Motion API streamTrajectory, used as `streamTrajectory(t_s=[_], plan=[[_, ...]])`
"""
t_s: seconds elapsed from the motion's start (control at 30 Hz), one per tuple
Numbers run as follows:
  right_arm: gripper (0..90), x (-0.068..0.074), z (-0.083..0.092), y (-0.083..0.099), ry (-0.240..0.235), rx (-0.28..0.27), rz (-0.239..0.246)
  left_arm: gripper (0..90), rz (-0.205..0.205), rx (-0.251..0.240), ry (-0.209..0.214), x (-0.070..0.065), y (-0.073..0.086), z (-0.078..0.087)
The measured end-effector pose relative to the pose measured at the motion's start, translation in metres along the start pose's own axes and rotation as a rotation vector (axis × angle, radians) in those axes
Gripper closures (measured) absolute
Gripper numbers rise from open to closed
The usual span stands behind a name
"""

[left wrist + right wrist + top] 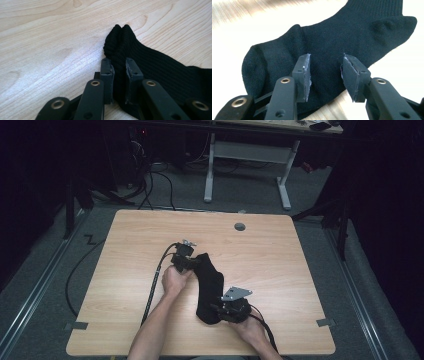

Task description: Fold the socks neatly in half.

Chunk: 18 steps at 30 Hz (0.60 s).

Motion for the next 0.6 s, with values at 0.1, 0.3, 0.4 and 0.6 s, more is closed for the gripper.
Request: streamTrajectory(t_s=[0.1, 0.3, 0.4, 0.6], plan=[[58.4, -0.001, 0.000, 0.000, -0.011, 0.003, -0.005, 80.6, 0.017, -0.011, 0.028, 0.001, -0.002, 0.004], [63.2, -0.003, -0.001, -0.002, 0.005, -0.003, -0.022, 80.6, 0.019, -0.145, 0.088, -0.008, -0.023, 0.041], [64.8, -0.005, -0.003, -0.003, 0.012, -0.015, -0.019, 80.6, 0.017, -0.169, 0.104, -0.010, -0.026, 0.048], [66.9, -0.011, -0.005, -0.005, 0.003, -0.038, -0.055, 80.5, 0.016, -0.203, 0.136, -0.017, -0.029, 0.060]])
Point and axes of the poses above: each handheld gripper's, and its own axes: z roughly backward along the jaws, y roughly out of its underside, x roughly to its left, the point moved 8 cm from there along -z, roughly forward along the jaws, and after that the axes turned 7 degrees about -y, right-handed, at the moved point
